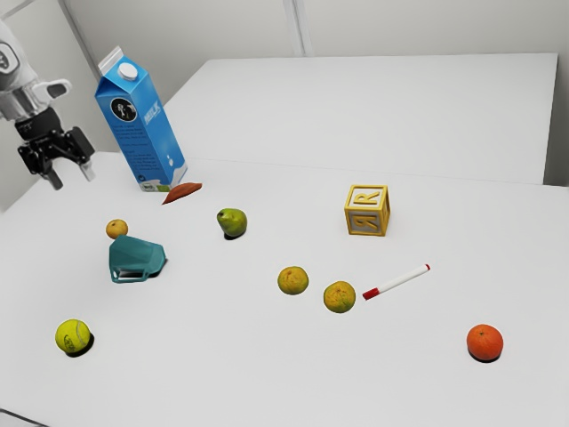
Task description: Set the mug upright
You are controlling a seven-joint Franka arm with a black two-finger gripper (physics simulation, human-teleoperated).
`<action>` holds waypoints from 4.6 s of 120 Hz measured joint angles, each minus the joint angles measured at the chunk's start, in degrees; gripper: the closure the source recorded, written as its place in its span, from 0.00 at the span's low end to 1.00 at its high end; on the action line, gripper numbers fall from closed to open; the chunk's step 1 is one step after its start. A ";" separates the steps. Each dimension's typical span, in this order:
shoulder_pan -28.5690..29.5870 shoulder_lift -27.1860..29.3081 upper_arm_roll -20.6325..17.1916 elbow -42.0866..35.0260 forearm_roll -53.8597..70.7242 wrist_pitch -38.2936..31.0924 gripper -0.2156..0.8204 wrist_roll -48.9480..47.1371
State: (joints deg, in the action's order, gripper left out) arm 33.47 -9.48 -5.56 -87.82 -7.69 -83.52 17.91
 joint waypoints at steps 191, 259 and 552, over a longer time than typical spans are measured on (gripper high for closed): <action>7.01 -18.71 0.29 -3.97 -16.71 -13.52 0.24 24.77; 7.13 -19.54 0.35 -8.81 -27.53 -15.57 0.28 28.31; -25.54 21.00 0.20 -48.01 -2.12 -46.74 0.97 6.15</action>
State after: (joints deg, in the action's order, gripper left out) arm 7.93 11.52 -5.36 -135.83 -9.82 -130.25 24.07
